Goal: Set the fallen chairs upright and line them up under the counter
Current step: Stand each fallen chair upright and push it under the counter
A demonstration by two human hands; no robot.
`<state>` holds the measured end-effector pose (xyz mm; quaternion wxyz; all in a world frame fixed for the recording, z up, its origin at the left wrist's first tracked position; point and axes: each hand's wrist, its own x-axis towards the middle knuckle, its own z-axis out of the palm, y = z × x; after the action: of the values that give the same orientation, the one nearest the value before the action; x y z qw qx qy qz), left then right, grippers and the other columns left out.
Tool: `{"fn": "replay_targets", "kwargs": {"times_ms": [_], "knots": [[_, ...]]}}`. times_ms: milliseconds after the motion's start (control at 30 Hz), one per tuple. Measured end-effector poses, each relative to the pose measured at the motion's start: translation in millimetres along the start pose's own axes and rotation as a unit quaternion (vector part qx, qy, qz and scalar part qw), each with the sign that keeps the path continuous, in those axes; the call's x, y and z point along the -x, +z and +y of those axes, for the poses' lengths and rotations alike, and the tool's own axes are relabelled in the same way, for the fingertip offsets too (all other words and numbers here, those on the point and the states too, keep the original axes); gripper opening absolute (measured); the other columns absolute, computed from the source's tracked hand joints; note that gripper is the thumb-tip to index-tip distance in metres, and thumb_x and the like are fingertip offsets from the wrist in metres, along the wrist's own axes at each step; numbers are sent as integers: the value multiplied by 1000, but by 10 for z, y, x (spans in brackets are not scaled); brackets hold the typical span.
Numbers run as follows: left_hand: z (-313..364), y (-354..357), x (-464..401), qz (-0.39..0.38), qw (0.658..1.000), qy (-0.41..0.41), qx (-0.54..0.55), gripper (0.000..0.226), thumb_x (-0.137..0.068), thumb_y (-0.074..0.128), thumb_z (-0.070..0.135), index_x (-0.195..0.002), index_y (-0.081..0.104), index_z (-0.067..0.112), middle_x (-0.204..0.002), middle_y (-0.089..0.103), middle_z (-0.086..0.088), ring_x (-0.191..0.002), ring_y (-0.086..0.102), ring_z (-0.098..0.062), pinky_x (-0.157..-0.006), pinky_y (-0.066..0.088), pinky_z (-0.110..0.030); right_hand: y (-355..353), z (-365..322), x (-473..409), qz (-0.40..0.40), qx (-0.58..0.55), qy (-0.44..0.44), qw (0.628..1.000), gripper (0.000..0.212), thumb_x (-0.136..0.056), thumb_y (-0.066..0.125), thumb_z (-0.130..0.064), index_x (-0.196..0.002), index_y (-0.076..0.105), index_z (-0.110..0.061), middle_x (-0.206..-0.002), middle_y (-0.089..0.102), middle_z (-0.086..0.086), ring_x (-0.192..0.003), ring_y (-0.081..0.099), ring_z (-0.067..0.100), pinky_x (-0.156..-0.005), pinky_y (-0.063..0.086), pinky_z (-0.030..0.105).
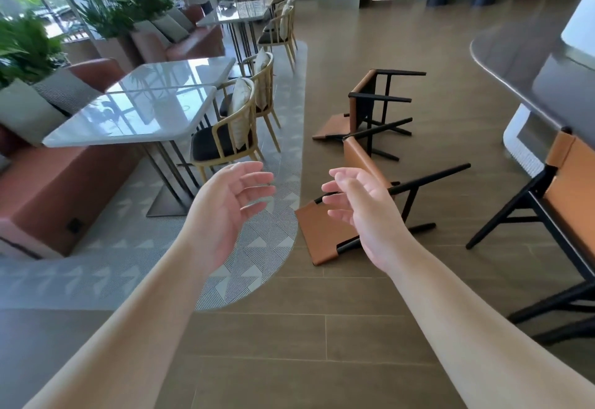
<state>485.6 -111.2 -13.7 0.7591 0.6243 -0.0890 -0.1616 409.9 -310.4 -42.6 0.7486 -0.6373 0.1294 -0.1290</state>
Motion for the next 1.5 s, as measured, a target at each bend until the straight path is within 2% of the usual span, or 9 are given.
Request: {"fn": "replay_targets", "kwargs": {"times_ms": [133, 267, 400, 567, 700, 800, 1033, 1167, 1500], "knots": [[-18, -303, -401, -4, 1000, -7, 19, 31, -87, 51, 36, -103, 71, 20, -107, 73, -7, -96, 70, -21, -85, 49, -37, 272, 82, -416, 7, 5, 7, 1000, 29, -81, 55, -42, -101, 67, -25, -91, 72, -5, -87, 67, 11, -82, 56, 34], [-72, -783, -958, 0, 998, -23, 53, 35, -84, 52, 40, -104, 70, 18, -105, 74, -6, -95, 70, -20, -88, 49, -38, 661, 244, -907, 23, 32, 11, 999, 15, -95, 55, -30, -101, 67, -24, -92, 71, -4, -87, 66, 12, -86, 55, 38], [-52, -1317, -1632, -21, 996, -48, 72, 40, -81, 53, 41, -108, 68, 16, -106, 73, -5, -94, 70, -19, -87, 48, -36, 1196, 337, -1466, 57, 54, 16, 997, 14, -97, 55, -26, -99, 68, -24, -92, 71, -2, -87, 67, 13, -87, 55, 40], [177, -1949, -2471, -50, 995, -59, 70, 31, -92, 48, 37, -106, 67, 18, -103, 74, -2, -90, 71, -15, -85, 46, -36, 1970, 377, -2149, 66, 85, 18, 994, 13, -96, 55, -29, -97, 68, -26, -91, 71, -5, -87, 67, 11, -87, 56, 40], [289, -2315, -3038, -68, 994, -66, 61, 29, -99, 41, 29, -104, 67, 18, -100, 75, -2, -88, 71, -15, -82, 46, -35, 2438, 390, -2607, 70, 89, 7, 993, 23, -82, 56, -42, -96, 68, -29, -91, 72, -6, -86, 68, 10, -81, 57, 32], [311, -2525, -3315, -78, 992, -72, 61, 30, -100, 39, 30, -104, 67, 19, -101, 75, -2, -89, 70, -15, -83, 46, -35, 2641, 463, -2844, 66, 103, 6, 992, 20, -81, 56, -44, -91, 69, -32, -89, 72, -9, -85, 68, 9, -77, 56, 28], [242, -2687, -3842, -91, 991, -87, 47, 30, -96, 44, 32, -106, 67, 16, -101, 75, -4, -90, 69, -17, -86, 47, -37, 2785, 520, -3397, 64, 113, -3, 991, 21, -74, 56, -53, -86, 70, -43, -92, 72, -11, -89, 68, 9, -77, 57, 26], [199, -2649, -4230, -103, 991, -82, 26, 34, -85, 49, 36, -105, 69, 18, -102, 75, -4, -91, 70, -17, -85, 49, -36, 2689, 651, -3774, 75, 101, 3, 992, 26, -76, 56, -51, -94, 69, -36, -89, 72, -13, -86, 69, 9, -78, 58, 28], [122, -2173, -5432, -103, 987, -124, -2, 30, -100, 42, 28, -100, 71, 19, -104, 75, -7, -90, 71, -18, -84, 48, -37, 2255, 718, -4968, 93, 52, 22, 994, 19, -90, 56, -35, -100, 67, -25, -86, 69, -8, -80, 67, 9, -78, 56, 30]]}}
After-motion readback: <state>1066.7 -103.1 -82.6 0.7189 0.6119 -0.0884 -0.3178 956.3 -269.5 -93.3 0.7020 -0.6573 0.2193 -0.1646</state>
